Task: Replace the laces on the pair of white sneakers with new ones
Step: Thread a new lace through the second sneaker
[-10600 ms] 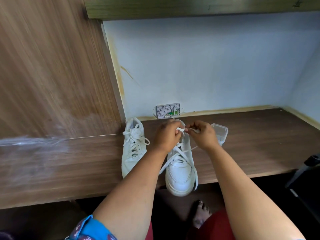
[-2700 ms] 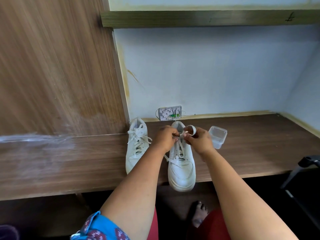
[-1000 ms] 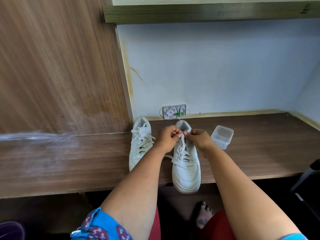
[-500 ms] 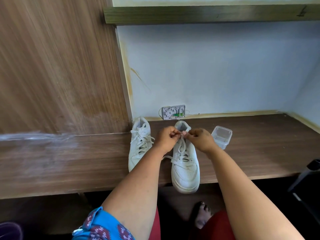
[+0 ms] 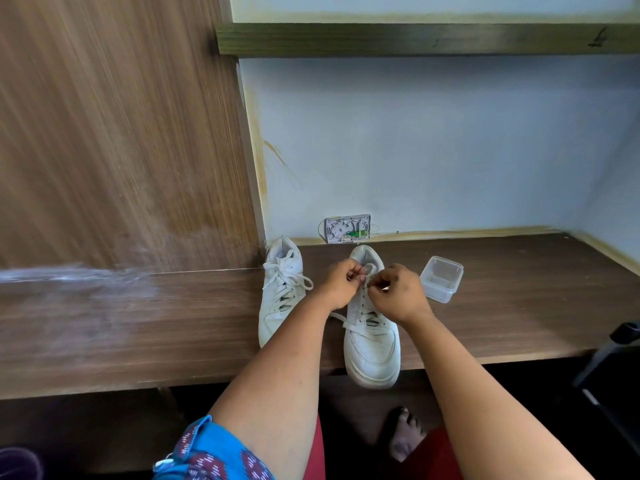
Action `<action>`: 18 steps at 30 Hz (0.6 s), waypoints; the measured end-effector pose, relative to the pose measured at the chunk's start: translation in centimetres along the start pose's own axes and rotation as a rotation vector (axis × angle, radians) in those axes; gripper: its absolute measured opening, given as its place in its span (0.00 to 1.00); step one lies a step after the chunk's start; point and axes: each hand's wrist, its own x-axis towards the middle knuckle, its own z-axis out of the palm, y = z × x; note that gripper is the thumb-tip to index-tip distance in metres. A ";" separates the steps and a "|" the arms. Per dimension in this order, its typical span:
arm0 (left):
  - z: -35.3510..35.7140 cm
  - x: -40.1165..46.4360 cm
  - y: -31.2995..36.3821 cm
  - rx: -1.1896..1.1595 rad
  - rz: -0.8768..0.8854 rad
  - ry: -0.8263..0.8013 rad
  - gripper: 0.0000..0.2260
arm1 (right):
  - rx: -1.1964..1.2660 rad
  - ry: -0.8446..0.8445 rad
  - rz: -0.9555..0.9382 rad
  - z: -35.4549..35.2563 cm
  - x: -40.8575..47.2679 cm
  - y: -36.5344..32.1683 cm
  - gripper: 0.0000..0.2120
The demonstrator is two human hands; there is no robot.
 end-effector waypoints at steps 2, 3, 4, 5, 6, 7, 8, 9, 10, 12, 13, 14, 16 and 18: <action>-0.2 0.0 -0.1 -0.014 -0.002 0.014 0.05 | 0.013 0.034 0.003 0.4 -0.3 -0.5 0.07; -0.2 0.0 -0.2 -0.025 -0.001 0.014 0.04 | 0.019 0.043 0.010 0.7 -0.3 -0.5 0.08; -0.3 0.0 -0.3 -0.035 -0.002 0.008 0.04 | 0.022 0.044 0.017 0.8 -0.3 -0.5 0.07; -0.3 0.0 -0.3 -0.044 -0.005 0.003 0.04 | 0.019 0.041 0.023 0.9 -0.2 -0.4 0.06; -0.3 0.0 -0.4 -0.047 -0.009 0.000 0.06 | 0.016 0.040 0.025 1.0 -0.2 -0.4 0.05; -0.4 0.0 -0.5 -0.051 -0.014 0.001 0.08 | 0.011 0.042 0.026 1.0 -0.2 -0.5 0.05; -0.4 0.0 -0.6 -0.053 -0.019 0.004 0.10 | 0.005 0.048 0.026 0.9 -0.3 -0.5 0.05; -0.3 0.0 -0.6 -0.057 -0.022 0.006 0.12 | 0.001 0.058 0.020 0.8 -0.3 -0.6 0.06; -0.3 -0.1 -0.6 -0.052 -0.019 0.008 0.13 | 0.000 0.070 0.003 0.5 -0.3 -0.6 0.08; -0.3 -0.1 -0.4 -0.032 -0.005 0.011 0.14 | 0.012 0.083 -0.059 -0.2 -0.5 -0.5 0.11; -0.3 -0.2 -0.3 -0.027 0.003 0.010 0.15 | 0.039 0.071 -0.091 -0.7 -0.7 -0.5 0.11; -0.2 -0.2 -0.4 -0.021 0.007 0.003 0.16 | 0.095 0.047 -0.117 -1.3 -0.9 -0.8 0.10; -0.2 -0.2 -0.3 0.001 0.016 -0.006 0.15 | 0.247 -0.032 -0.134 -2.2 -1.4 -1.4 0.08; -0.3 -0.3 -0.3 0.004 0.011 -0.016 0.13 | 0.359 -0.154 -0.088 -2.8 -1.9 -1.8 0.10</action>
